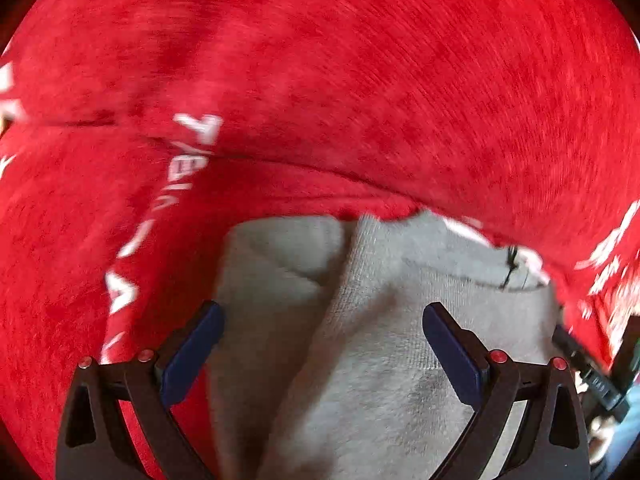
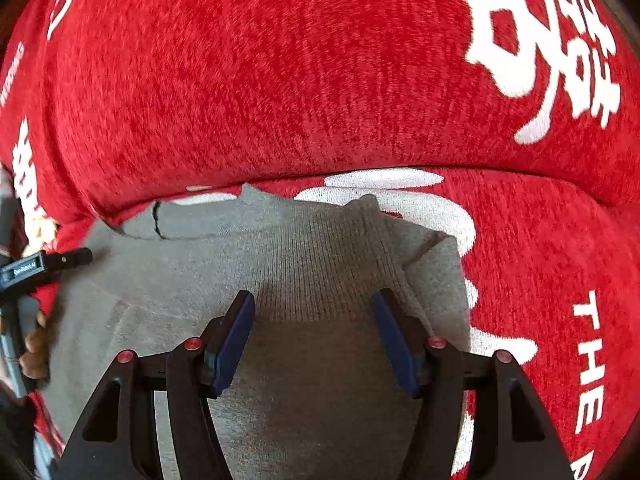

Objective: Fold small clothes

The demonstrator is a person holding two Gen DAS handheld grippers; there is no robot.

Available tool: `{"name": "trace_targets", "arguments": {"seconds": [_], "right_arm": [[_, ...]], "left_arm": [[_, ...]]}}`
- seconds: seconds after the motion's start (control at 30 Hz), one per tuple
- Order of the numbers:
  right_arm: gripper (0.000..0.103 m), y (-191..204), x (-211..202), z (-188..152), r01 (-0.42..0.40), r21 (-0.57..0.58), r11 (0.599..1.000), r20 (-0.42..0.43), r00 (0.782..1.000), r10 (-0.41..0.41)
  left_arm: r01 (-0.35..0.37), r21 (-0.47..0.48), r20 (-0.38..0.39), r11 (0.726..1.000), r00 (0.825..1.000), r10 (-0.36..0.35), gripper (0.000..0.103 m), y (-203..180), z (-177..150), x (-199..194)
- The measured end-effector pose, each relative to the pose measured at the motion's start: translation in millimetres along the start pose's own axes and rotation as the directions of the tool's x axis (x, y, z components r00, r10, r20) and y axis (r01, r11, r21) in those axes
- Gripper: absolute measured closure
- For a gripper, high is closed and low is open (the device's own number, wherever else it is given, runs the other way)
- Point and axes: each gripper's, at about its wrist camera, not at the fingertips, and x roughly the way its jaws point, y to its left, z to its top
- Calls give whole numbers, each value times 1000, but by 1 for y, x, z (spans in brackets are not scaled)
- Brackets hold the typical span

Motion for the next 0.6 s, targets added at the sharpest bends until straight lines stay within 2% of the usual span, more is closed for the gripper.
{"name": "trace_targets", "arguments": {"seconds": [0.07, 0.17, 0.27, 0.3, 0.37, 0.4, 0.43, 0.5, 0.53, 0.6], "right_arm": [[37, -6, -15, 2, -28, 47, 999, 40, 999, 26], [37, -6, -32, 8, -73, 41, 996, 99, 993, 69], [37, 1, -19, 17, -132, 32, 991, 68, 989, 130], [37, 4, -9, 20, -155, 41, 987, 38, 987, 154], [37, 6, 6, 23, -120, 51, 991, -5, 993, 120], [37, 5, 14, 25, -76, 50, 996, -18, 997, 77], [37, 1, 22, 27, 1, 43, 999, -19, 1000, 0], [37, -11, 31, 29, 48, 70, 996, -38, 998, -46], [37, -20, 32, 30, 61, 108, 992, -55, 997, -55], [37, -31, 16, 27, 26, 166, 986, -25, 999, -22]], "left_arm": [[22, -14, 41, 1000, 999, -21, 3, 5, -3, -21], [35, 23, 101, 999, 994, -38, 3, -5, -10, -49], [28, 128, 95, 991, 995, -41, 3, -41, -16, -47], [-1, 165, 101, 986, 995, -16, 3, -55, -17, -42], [-78, 224, 100, 971, 993, 57, 3, -76, -18, -23], [-111, 233, 89, 966, 992, 93, 3, -78, -17, -13], [-151, 230, 72, 961, 988, 138, 3, -76, -15, -1], [-273, 183, 13, 944, 961, 275, 3, -63, -12, 27], [-279, 152, -25, 948, 958, 286, 2, -53, -11, 35], [-244, 111, 19, 963, 970, 243, 2, -49, -11, 17]]}}
